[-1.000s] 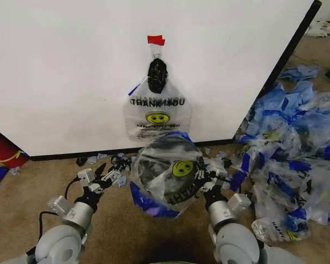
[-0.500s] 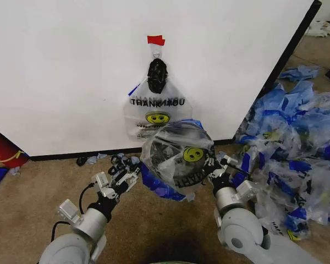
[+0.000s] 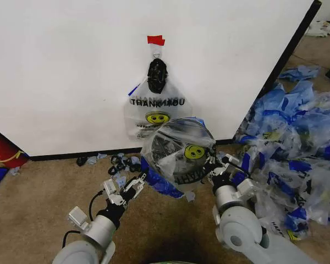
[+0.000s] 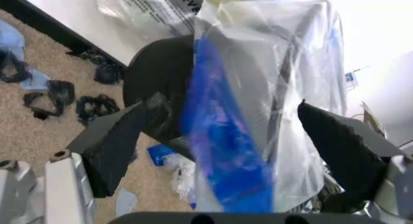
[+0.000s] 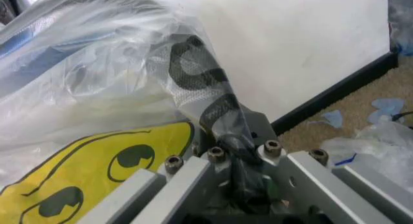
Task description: Pick up the garbage bag from the wall and place it over the trash bin.
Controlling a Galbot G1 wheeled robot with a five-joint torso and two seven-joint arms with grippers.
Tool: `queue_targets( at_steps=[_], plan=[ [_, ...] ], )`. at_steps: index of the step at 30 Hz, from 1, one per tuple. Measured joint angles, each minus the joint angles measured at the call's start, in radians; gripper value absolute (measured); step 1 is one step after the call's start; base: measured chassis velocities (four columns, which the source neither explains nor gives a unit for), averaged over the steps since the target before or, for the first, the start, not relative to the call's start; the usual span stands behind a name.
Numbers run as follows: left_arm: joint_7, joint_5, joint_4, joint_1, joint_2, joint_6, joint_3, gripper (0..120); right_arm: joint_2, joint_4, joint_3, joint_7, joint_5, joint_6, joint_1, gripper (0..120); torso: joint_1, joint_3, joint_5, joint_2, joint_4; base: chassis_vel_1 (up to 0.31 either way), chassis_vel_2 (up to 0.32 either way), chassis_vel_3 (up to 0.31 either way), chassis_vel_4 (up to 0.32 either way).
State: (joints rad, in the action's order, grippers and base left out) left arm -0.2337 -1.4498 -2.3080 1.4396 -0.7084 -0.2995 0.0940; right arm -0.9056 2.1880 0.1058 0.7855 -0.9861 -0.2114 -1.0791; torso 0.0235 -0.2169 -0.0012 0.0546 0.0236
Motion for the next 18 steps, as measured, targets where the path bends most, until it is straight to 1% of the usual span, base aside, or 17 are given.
queue_targets(
  at_steps=[2, 3, 4, 5, 8, 18],
  plan=[
    [0.001, 0.000, 0.000, 0.000, -0.002, 0.000, 0.000, 90, -0.001, -0.001, 0.001, 0.001, 0.001, 0.000, 0.000, 0, 0.000, 0.000, 0.0000, 0.000, 0.0001, 0.000, 0.000, 0.000, 0.000],
    [0.005, 0.001, 0.002, 0.000, -0.009, 0.000, 0.000, 85, -0.005, -0.002, 0.002, 0.002, 0.002, 0.001, 0.000, 0, 0.000, 0.000, 0.0000, 0.000, 0.0001, 0.000, 0.000, 0.000, 0.000],
    [0.006, 0.002, 0.003, -0.001, -0.013, 0.000, -0.001, 84, -0.008, -0.004, 0.003, 0.003, 0.004, 0.002, 0.000, 0, 0.000, 0.000, 0.0000, 0.000, 0.0000, 0.000, 0.000, 0.000, 0.000],
    [0.011, 0.005, 0.010, -0.002, -0.024, 0.000, -0.002, 77, -0.013, -0.006, 0.007, 0.006, 0.009, 0.003, 0.001, 0, 0.000, 0.000, 0.0000, 0.000, 0.0000, 0.000, 0.000, 0.000, 0.000],
    [0.019, 0.011, 0.022, -0.003, -0.040, 0.000, -0.004, 72, -0.021, -0.007, 0.011, 0.012, 0.013, 0.006, 0.003, 0, 0.000, 0.000, 0.0001, 0.000, 0.0000, 0.000, 0.000, 0.000, 0.000],
    [0.030, 0.027, 0.047, -0.010, -0.075, 0.000, -0.014, 65, -0.021, -0.005, 0.012, 0.019, 0.019, 0.010, 0.005, 0, 0.000, 0.000, 0.0000, 0.000, 0.0000, 0.000, 0.000, 0.000, 0.000]
  ],
)
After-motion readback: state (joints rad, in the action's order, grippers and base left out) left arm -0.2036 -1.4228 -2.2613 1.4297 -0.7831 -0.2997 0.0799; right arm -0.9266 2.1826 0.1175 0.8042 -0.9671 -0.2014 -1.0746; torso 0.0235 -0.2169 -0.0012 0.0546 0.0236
